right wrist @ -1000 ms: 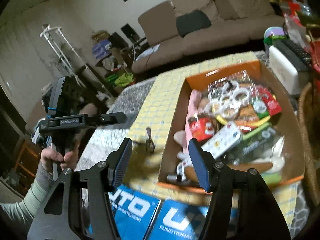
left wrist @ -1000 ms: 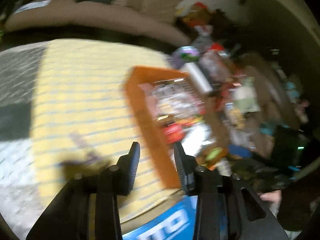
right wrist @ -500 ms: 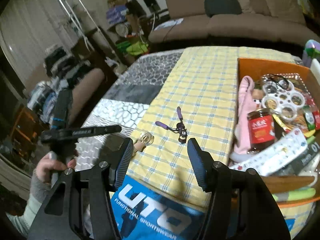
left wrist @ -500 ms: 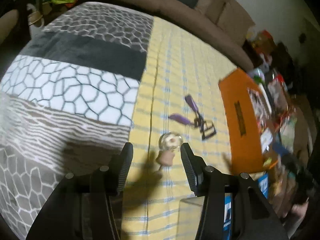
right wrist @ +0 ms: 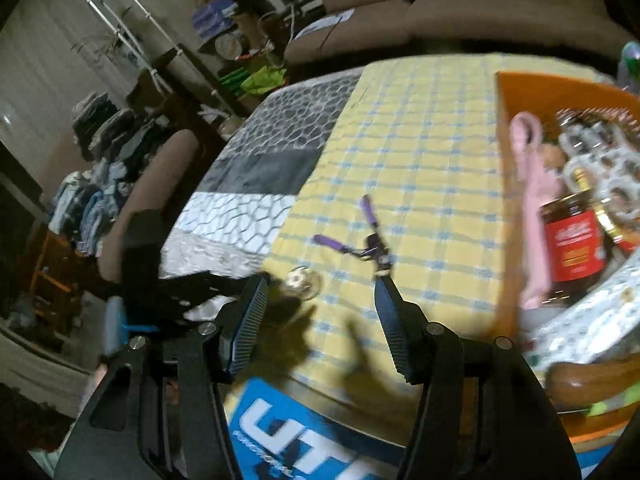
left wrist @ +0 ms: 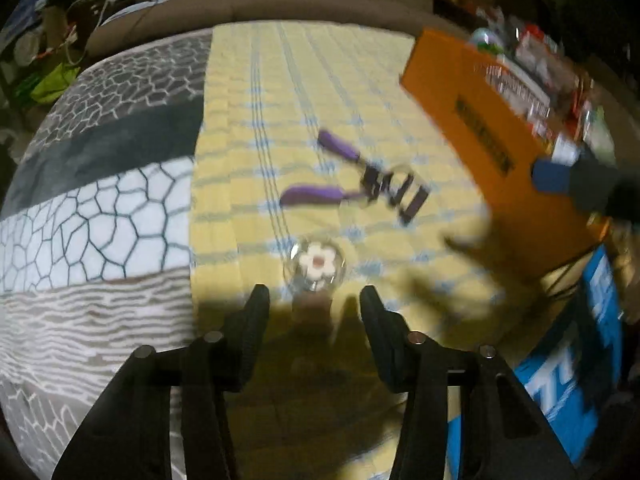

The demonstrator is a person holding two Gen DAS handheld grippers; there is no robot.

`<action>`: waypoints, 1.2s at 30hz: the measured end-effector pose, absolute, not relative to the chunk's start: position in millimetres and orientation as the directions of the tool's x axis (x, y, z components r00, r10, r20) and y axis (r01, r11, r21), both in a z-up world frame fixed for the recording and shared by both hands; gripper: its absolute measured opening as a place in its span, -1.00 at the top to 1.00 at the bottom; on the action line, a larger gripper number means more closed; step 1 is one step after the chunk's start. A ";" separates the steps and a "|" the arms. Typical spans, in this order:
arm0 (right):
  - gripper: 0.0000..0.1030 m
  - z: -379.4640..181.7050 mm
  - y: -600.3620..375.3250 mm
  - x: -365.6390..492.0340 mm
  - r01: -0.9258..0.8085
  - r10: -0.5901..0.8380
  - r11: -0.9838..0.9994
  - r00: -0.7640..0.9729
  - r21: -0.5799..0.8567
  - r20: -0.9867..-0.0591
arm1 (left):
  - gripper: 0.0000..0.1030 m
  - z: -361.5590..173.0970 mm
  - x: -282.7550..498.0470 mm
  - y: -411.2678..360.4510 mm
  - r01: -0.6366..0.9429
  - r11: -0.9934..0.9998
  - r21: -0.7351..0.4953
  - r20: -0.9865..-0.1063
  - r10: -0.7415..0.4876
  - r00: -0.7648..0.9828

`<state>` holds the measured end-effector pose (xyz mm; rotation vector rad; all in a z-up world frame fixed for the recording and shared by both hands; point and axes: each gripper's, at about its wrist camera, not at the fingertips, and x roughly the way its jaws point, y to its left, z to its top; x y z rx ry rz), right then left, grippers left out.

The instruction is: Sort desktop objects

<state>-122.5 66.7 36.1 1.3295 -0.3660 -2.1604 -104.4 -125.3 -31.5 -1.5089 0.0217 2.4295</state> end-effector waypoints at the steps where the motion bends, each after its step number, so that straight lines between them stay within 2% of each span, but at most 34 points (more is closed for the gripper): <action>1: -0.05 33.5 64.8 -125.7 0.319 -0.620 -0.782 -0.321 0.535 -0.716 | 0.53 -35.0 -103.0 -124.5 -0.255 -0.958 -0.128 -0.885 0.226 -0.408; 5: -0.05 20.0 51.6 -139.0 0.294 -0.657 -0.752 -0.264 0.590 -0.706 | 0.55 -38.6 -97.6 -127.5 -0.268 -0.952 -0.148 -0.860 0.258 -0.441; 10: -0.05 -6.4 47.2 -147.1 0.212 -0.703 -0.711 -0.220 0.670 -0.676 | 0.55 -37.6 -104.9 -138.7 -0.204 -0.938 -0.281 -0.827 0.344 -0.444; 16: -0.06 -36.4 51.4 -162.9 0.078 -0.766 -0.636 -0.182 0.768 -0.616 | 0.55 -7.2 -99.4 -135.1 -0.244 -0.913 -0.327 -0.772 0.407 -0.488; 20: -0.06 -59.1 42.9 -176.7 0.005 -0.721 -0.687 -0.121 0.726 -0.682 | 0.56 -12.7 -102.8 -139.7 -0.210 -0.920 -0.329 -0.792 0.391 -0.470; 22: -0.06 -57.6 41.4 -179.8 0.041 -0.688 -0.723 -0.132 0.690 -0.713 | 0.55 -13.0 -104.1 -149.9 -0.194 -0.913 -0.359 -0.793 0.408 -0.452; 25: -0.11 -50.5 36.3 -177.5 0.111 -0.689 -0.725 -0.128 0.680 -0.713 | 0.57 -15.0 -105.5 -169.1 -0.157 -0.900 -0.407 -0.786 0.433 -0.441; 27: -0.13 -49.5 34.1 -175.6 0.101 -0.693 -0.721 -0.109 0.685 -0.713 | 0.51 -21.5 -108.3 -177.9 -0.132 -0.900 -0.416 -0.796 0.430 -0.426; 31: -0.17 -53.8 25.7 -173.2 0.084 -0.700 -0.714 -0.063 0.695 -0.712 | 0.37 -33.3 -109.6 -184.4 -0.114 -0.852 -0.511 -0.775 0.514 -0.368; 32: -0.17 -55.4 23.5 -173.2 0.079 -0.707 -0.707 -0.054 0.703 -0.705 | 0.24 -34.9 -108.9 -182.7 -0.119 -0.853 -0.507 -0.779 0.513 -0.361; 35: -0.18 -64.4 24.6 -174.3 0.000 -0.740 -0.672 -0.037 0.741 -0.672 | 0.16 -37.9 -107.5 -181.7 -0.110 -0.843 -0.526 -0.772 0.528 -0.354; 36: -0.25 -69.5 25.0 -175.4 -0.035 -0.751 -0.659 -0.027 0.752 -0.660 | 0.04 -39.1 -108.1 -183.0 -0.108 -0.827 -0.552 -0.757 0.551 -0.350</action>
